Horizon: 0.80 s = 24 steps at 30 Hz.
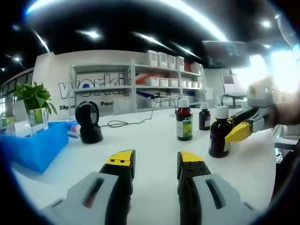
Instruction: Rotate the medicine bottle to make it face forward pick up the medicine bottle inspect the drug traceability code place the medicine on the table
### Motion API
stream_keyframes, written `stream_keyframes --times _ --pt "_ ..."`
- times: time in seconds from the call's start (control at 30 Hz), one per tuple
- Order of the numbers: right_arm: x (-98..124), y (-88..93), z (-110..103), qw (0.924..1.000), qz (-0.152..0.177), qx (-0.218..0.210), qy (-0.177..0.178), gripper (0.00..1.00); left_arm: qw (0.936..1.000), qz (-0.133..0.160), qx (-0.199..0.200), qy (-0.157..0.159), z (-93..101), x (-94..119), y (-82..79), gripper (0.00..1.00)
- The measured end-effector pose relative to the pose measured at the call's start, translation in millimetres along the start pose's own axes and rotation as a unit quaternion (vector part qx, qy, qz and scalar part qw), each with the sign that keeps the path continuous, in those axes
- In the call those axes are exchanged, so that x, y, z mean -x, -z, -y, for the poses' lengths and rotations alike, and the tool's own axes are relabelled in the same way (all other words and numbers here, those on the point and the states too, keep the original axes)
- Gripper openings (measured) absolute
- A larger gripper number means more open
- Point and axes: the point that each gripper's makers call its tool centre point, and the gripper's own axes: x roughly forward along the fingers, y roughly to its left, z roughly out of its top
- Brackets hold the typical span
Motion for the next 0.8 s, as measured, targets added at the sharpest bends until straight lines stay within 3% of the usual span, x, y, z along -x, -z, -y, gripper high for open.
stream_keyframes --times 0.37,0.8 --pt "-0.8 1.6 0.8 0.9974 -0.005 0.002 0.072 0.27 1.0 0.001 0.001 0.0 -1.0 -0.4 0.4 0.27" --pt "-0.5 4.5 1.7 0.9977 -0.005 -0.007 0.067 0.27 1.0 -0.001 -0.001 0.0 -1.0 -0.9 1.2 0.27"
